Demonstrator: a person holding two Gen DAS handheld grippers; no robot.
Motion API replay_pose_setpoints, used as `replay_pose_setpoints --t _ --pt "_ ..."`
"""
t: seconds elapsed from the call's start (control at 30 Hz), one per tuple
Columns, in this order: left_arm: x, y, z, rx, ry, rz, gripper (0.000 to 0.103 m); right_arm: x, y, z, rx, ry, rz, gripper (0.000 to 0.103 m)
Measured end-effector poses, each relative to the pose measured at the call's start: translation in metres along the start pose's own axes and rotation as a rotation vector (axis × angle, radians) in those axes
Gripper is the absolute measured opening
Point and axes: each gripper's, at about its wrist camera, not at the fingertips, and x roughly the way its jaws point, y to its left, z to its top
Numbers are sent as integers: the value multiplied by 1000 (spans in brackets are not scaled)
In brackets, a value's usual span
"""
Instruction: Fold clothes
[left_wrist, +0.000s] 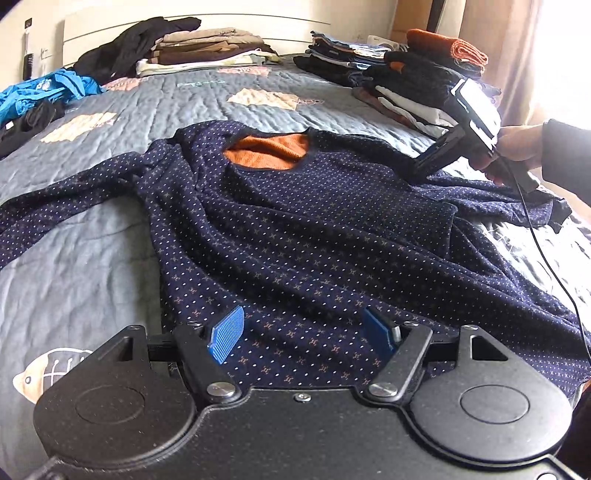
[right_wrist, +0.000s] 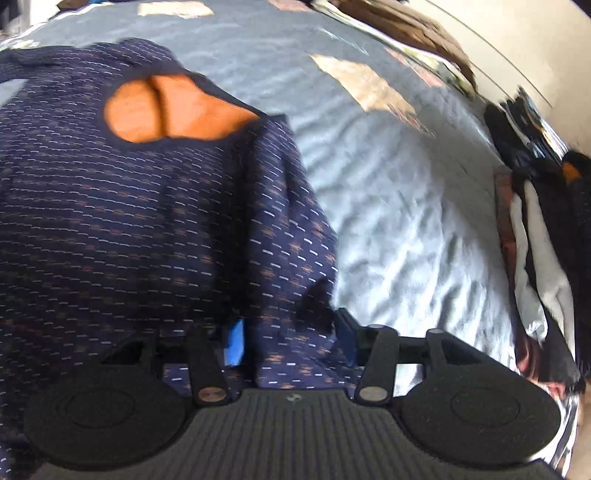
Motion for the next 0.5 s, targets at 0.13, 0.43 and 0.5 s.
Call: replay_pose_setpoints --t 0.13,0.43,0.5 --pt "0 6 0 -28 6 9 70 3 -22 1 83 -1 15 8" --pt "2 4 1 -31 15 10 70 -16 -70 15 229 -123 -156 7" --pt "4 3 1 -27 21 11 70 -11 -80 13 251 -115 -195 7"
